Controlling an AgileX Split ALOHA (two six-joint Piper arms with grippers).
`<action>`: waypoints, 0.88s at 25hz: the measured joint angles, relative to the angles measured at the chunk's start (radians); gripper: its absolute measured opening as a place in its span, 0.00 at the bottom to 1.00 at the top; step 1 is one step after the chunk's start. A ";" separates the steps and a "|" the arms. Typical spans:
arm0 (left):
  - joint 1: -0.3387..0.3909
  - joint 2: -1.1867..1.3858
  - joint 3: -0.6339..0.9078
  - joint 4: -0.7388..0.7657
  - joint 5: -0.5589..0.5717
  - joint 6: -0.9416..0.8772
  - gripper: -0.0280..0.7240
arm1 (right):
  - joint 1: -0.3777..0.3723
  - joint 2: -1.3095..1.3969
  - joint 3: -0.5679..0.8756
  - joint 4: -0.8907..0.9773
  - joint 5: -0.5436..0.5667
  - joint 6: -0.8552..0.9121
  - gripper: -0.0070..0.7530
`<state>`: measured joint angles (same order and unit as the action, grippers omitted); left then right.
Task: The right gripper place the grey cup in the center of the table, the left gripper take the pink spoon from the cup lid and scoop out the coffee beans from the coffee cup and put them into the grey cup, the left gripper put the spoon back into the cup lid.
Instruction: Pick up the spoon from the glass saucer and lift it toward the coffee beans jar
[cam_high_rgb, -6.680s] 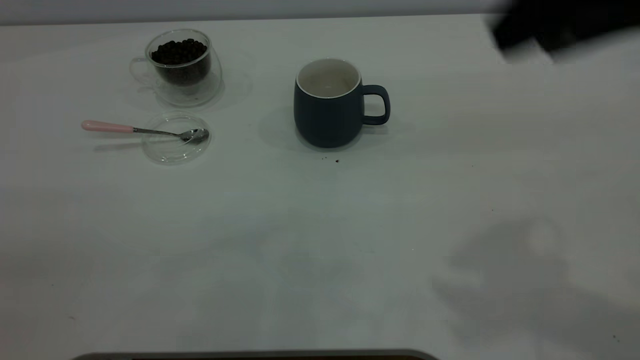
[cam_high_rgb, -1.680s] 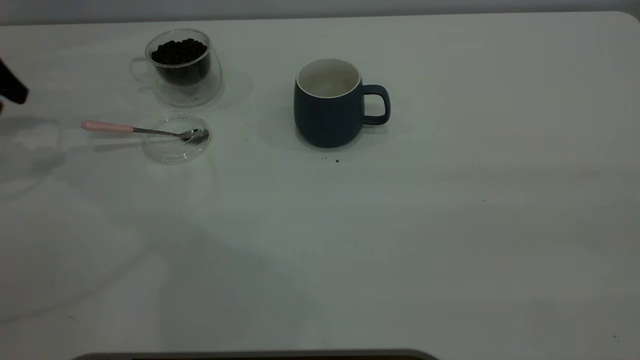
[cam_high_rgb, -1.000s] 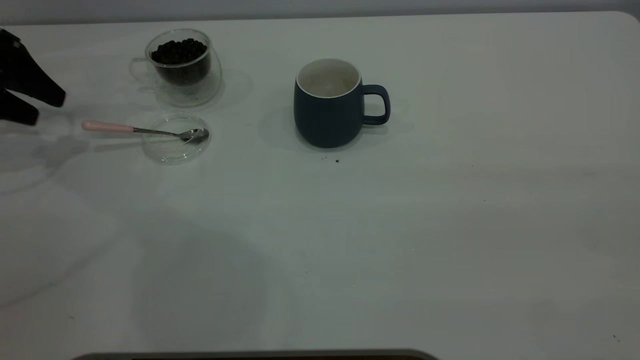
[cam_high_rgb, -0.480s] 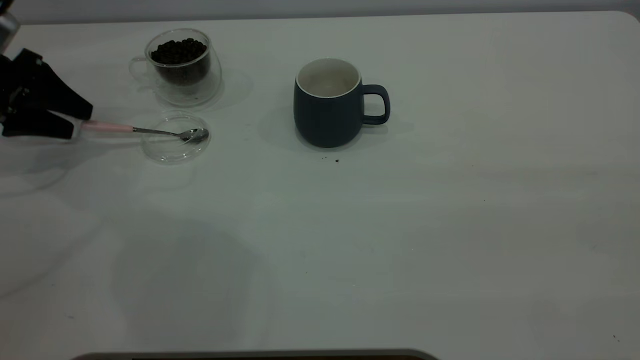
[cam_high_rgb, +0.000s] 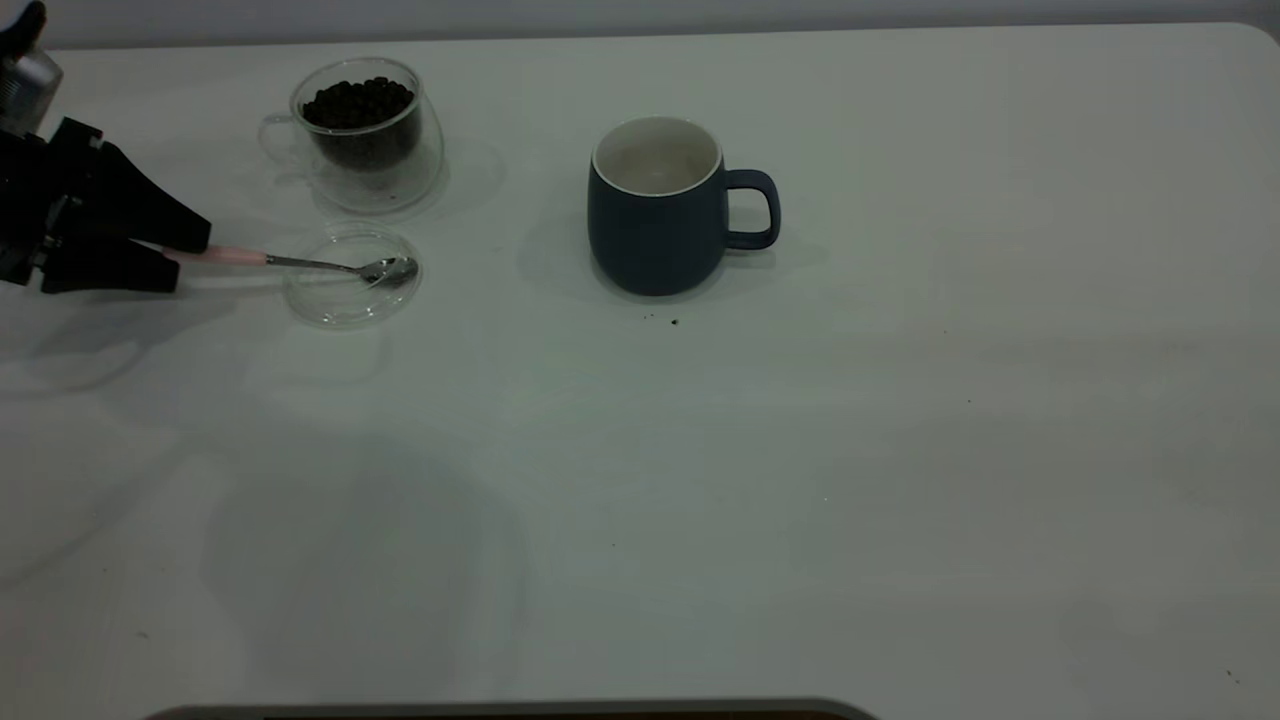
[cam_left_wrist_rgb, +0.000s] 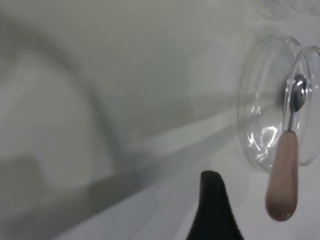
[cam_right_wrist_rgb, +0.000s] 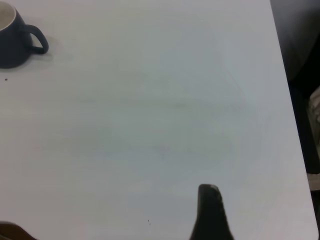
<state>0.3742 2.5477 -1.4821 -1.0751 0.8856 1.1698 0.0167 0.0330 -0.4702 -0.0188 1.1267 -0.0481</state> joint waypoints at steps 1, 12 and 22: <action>0.000 0.006 0.000 -0.007 0.006 0.001 0.82 | 0.000 0.000 0.000 0.000 0.000 0.000 0.76; -0.003 0.036 0.000 -0.089 0.035 0.090 0.82 | 0.000 0.000 0.000 0.000 0.000 0.000 0.76; -0.006 0.037 -0.001 -0.124 0.035 0.124 0.82 | 0.000 0.000 0.000 0.000 0.000 0.000 0.76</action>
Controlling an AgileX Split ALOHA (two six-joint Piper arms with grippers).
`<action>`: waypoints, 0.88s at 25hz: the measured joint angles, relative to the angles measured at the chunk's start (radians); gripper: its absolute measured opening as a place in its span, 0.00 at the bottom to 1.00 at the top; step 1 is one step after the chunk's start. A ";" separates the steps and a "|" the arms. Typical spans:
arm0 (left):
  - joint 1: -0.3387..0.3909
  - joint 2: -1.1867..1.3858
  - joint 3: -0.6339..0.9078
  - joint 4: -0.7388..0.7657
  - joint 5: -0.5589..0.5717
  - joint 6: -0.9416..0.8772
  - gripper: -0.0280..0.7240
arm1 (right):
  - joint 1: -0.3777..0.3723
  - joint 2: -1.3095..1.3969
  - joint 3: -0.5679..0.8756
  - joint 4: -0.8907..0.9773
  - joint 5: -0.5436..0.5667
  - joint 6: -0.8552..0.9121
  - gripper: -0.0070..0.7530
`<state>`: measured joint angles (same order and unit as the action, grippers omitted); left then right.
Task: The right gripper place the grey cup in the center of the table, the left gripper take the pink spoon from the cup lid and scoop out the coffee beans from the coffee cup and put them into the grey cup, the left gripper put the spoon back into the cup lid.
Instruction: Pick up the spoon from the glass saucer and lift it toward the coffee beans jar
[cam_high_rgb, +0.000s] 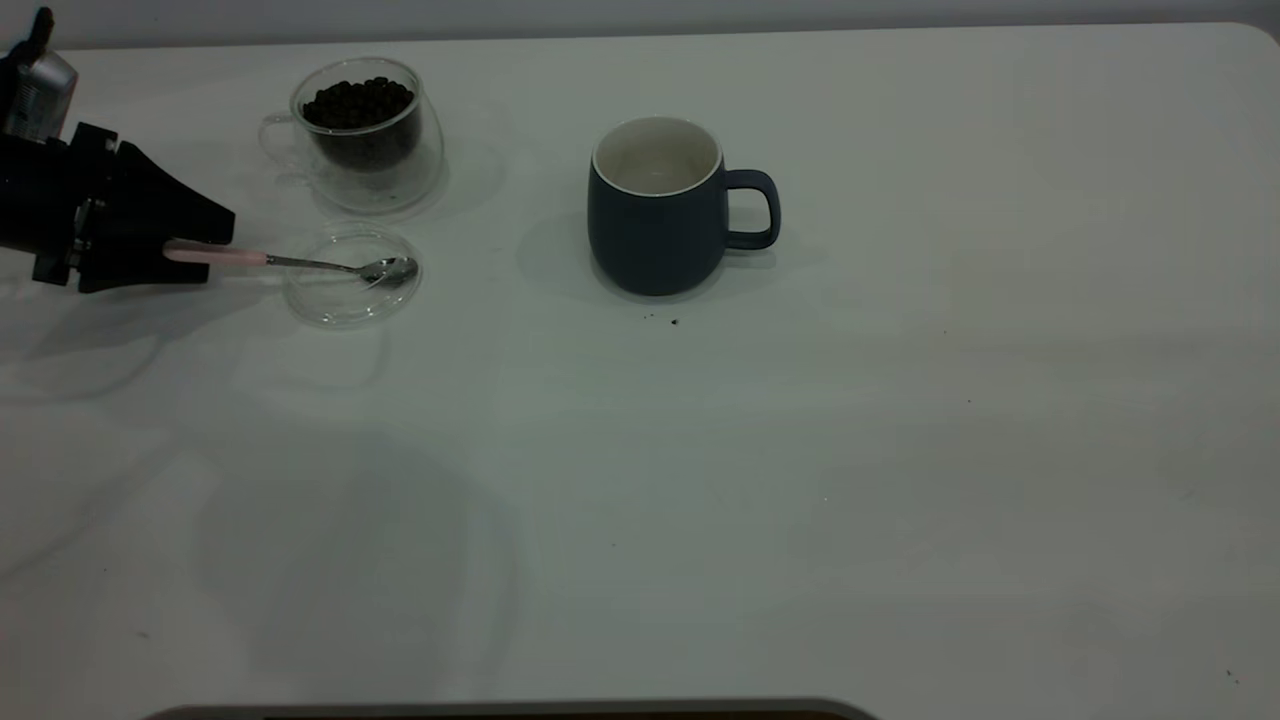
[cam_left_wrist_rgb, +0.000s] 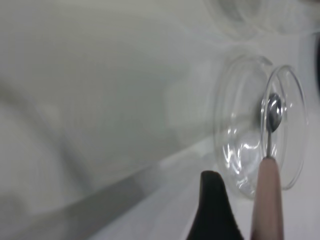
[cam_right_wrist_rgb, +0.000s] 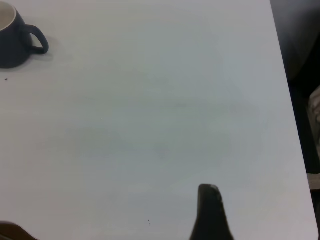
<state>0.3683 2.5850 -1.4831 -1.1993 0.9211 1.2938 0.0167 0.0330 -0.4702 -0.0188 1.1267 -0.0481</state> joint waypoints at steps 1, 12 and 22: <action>0.000 0.000 0.000 -0.006 0.000 0.000 0.82 | 0.000 0.000 0.000 0.000 0.000 0.000 0.76; -0.012 0.005 0.000 -0.011 0.000 0.004 0.82 | 0.000 0.000 0.000 0.000 0.000 0.000 0.76; -0.036 0.018 0.000 -0.023 -0.017 0.013 0.75 | 0.000 0.000 0.000 0.000 0.000 0.000 0.76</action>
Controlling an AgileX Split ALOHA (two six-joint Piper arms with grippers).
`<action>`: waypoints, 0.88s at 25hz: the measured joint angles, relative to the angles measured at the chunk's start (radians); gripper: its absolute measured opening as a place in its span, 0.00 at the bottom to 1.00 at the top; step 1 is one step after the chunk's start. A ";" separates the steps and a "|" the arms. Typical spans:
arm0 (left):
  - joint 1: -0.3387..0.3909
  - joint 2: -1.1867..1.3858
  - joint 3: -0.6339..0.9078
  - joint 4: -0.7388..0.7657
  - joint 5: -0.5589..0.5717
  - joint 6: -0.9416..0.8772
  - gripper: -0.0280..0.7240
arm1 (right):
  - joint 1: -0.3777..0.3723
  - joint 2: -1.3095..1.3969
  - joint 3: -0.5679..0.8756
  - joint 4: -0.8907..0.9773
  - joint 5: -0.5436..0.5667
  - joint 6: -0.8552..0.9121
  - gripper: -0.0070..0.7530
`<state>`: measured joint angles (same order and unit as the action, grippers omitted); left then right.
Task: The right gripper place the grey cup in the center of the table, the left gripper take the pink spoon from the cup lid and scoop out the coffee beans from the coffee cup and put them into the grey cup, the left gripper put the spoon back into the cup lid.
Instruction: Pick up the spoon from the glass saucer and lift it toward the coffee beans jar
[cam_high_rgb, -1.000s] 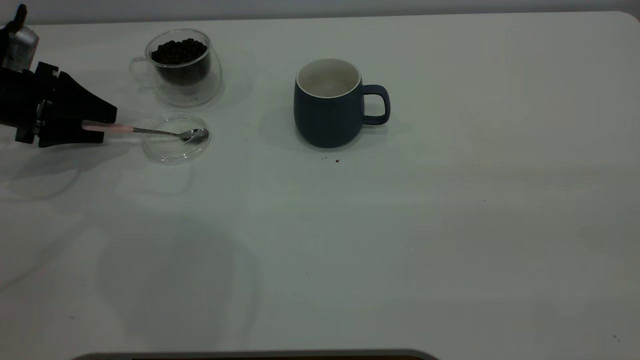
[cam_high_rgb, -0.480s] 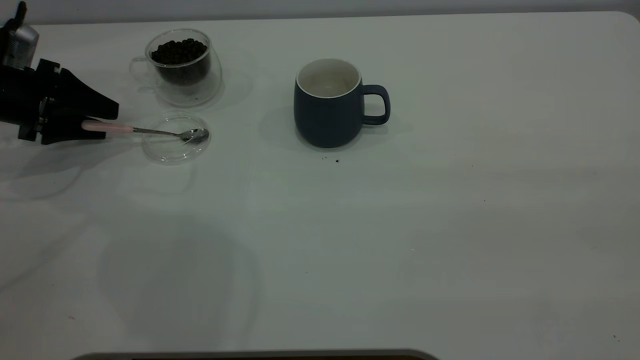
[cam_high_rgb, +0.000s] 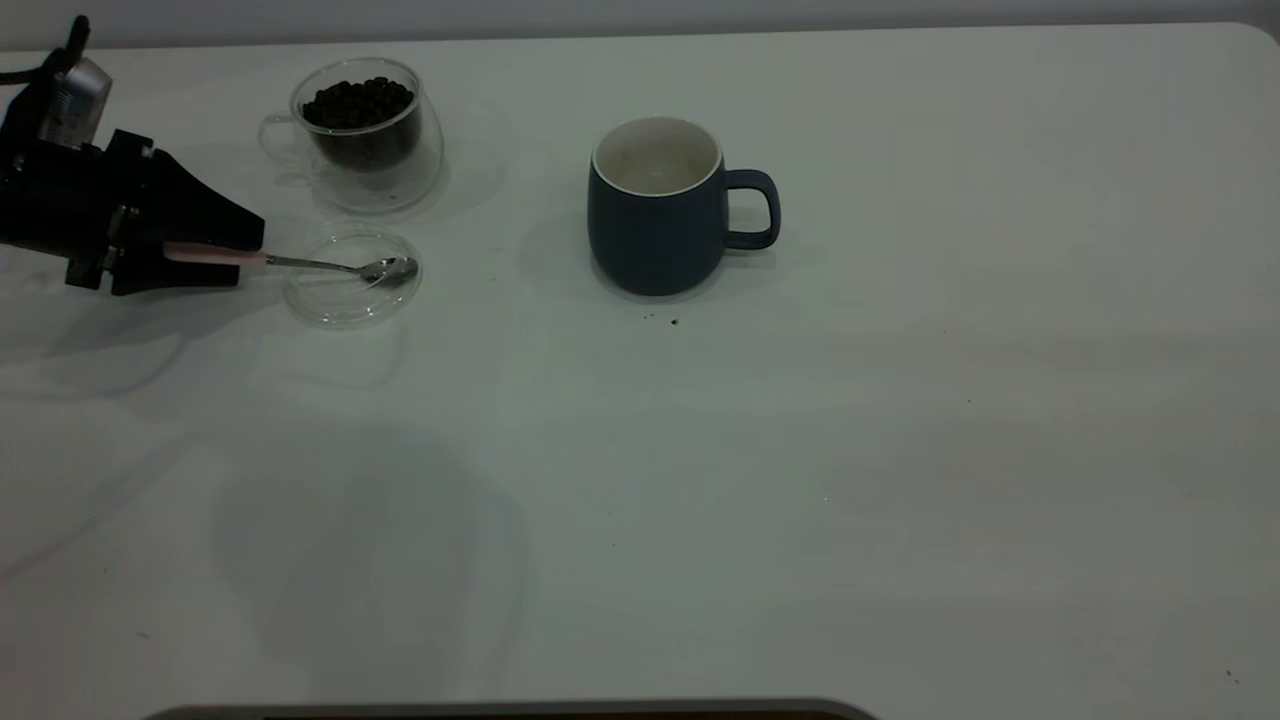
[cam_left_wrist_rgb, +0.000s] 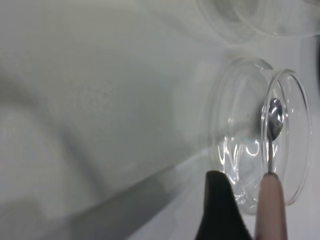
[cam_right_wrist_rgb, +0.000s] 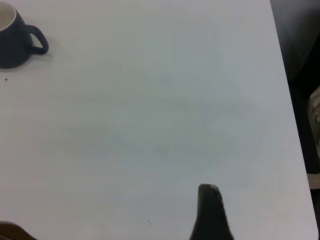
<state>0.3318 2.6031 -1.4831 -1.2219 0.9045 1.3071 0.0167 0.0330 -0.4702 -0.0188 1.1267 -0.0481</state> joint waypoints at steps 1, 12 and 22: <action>0.000 0.000 0.000 0.000 -0.001 0.001 0.73 | 0.000 0.000 0.000 0.000 0.000 0.000 0.76; 0.000 -0.005 0.000 0.003 0.002 0.001 0.36 | 0.000 0.000 0.000 0.000 0.000 0.000 0.76; 0.004 -0.099 0.000 0.016 0.029 -0.031 0.19 | 0.000 0.000 0.000 0.000 0.000 0.000 0.76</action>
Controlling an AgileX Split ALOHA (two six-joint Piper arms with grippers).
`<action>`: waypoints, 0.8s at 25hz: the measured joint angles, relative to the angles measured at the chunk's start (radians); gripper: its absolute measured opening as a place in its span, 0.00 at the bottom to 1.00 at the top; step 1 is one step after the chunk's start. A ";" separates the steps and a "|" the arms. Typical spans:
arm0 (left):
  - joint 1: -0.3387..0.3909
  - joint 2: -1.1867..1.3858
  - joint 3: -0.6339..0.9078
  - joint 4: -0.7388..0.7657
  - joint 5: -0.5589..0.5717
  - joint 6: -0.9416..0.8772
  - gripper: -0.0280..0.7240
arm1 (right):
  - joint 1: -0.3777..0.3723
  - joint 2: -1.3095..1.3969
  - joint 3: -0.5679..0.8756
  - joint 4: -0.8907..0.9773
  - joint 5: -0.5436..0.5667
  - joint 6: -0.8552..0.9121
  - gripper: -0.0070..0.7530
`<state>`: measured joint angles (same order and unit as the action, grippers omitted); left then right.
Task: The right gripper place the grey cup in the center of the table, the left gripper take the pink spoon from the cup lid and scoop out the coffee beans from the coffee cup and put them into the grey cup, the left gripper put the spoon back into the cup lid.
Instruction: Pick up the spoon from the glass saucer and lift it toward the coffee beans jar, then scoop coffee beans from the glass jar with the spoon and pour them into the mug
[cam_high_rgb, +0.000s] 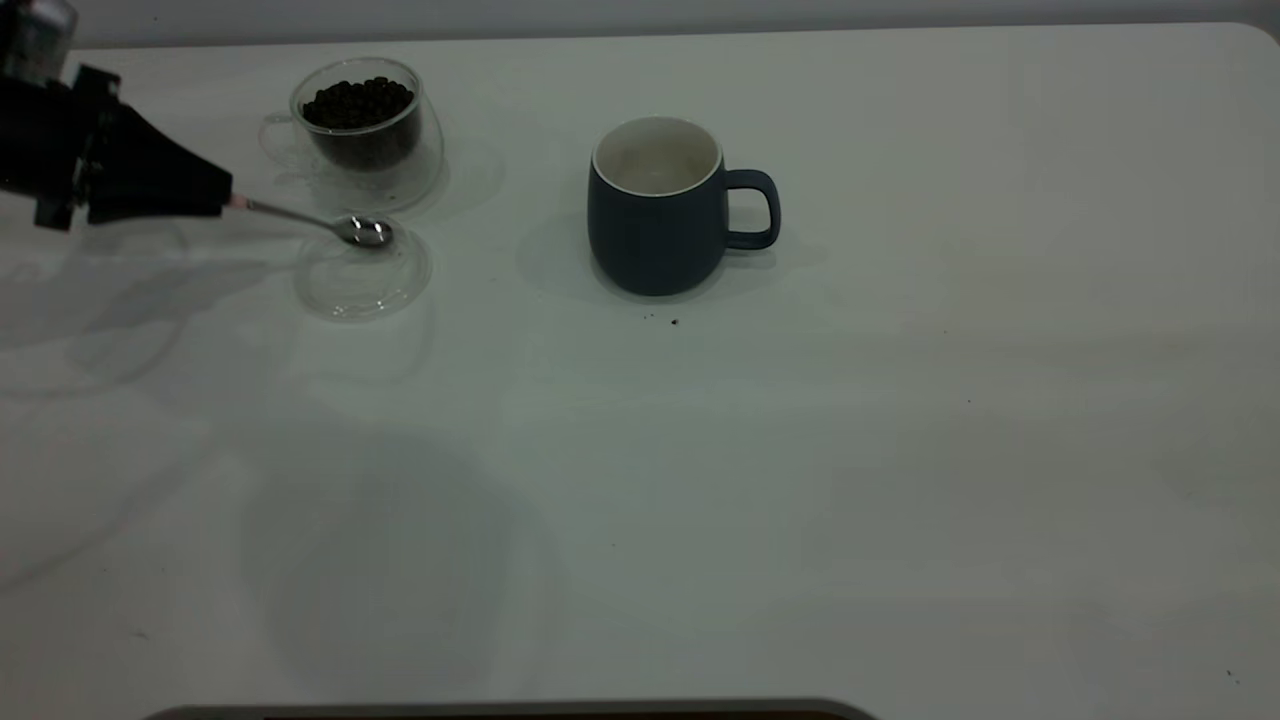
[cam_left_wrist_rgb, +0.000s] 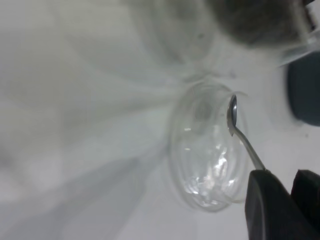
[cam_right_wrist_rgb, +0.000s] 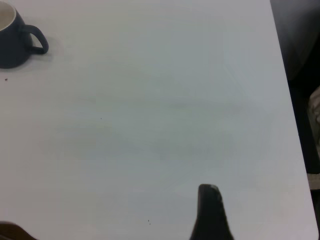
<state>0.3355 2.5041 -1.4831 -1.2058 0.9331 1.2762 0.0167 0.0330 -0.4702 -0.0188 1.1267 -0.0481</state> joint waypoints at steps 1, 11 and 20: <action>0.001 -0.010 0.000 0.001 0.009 -0.001 0.19 | 0.000 0.000 0.000 0.000 0.000 0.000 0.76; 0.017 -0.122 -0.028 0.109 0.177 -0.045 0.19 | 0.000 0.000 0.000 0.000 0.000 0.000 0.76; 0.014 -0.131 -0.131 -0.024 0.070 -0.019 0.19 | 0.000 0.000 0.000 0.000 0.000 0.000 0.76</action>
<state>0.3500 2.3730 -1.6143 -1.2301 1.0029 1.2568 0.0167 0.0330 -0.4702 -0.0188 1.1267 -0.0481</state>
